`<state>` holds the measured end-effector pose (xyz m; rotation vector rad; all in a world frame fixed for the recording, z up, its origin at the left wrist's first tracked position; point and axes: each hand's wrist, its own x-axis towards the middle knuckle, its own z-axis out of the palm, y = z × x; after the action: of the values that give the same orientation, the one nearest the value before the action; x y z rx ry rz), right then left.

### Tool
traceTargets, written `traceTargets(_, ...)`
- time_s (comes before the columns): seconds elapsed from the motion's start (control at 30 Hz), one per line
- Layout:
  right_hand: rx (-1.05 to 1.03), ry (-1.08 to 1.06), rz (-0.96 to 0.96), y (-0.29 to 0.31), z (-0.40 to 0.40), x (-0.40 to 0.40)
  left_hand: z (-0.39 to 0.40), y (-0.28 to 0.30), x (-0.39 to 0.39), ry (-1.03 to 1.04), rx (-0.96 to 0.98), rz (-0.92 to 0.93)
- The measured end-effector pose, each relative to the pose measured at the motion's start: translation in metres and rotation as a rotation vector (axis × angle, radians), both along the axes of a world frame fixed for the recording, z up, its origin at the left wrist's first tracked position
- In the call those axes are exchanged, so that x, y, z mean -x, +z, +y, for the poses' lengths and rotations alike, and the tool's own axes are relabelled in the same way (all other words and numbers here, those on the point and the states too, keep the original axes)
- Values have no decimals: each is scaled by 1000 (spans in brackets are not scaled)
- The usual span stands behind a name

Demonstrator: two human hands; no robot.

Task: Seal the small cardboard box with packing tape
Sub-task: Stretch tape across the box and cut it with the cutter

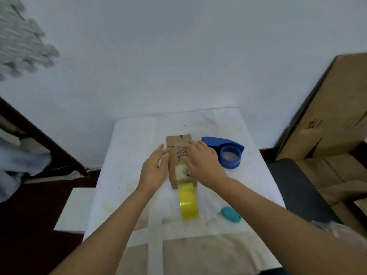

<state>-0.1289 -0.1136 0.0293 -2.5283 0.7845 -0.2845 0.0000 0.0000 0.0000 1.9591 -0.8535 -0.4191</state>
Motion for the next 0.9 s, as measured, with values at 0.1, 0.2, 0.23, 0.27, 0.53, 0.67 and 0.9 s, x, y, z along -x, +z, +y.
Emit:
traceTargets(0.1,22,-12,-145,-20,1,1,0,-13,4,36,81,-49)
traceTargets(0.2,18,-11,-278,-38,4,5,4,-24,12,0,138,-122)
traceTargets(0.23,6,-9,-309,-42,5,7,6,-27,14,-2,153,-140)
traceTargets(0.27,3,-6,-338,-43,6,11,8,-30,16,-3,168,-152)
traceTargets(0.53,-32,-69,-332,-61,29,83,44,-29,67,55,202,-88)
traceTargets(0.67,20,-158,-110,-82,42,130,65,-27,91,106,204,17)
traceTargets(0.9,122,-243,103,-113,56,161,74,-21,109,158,135,193)
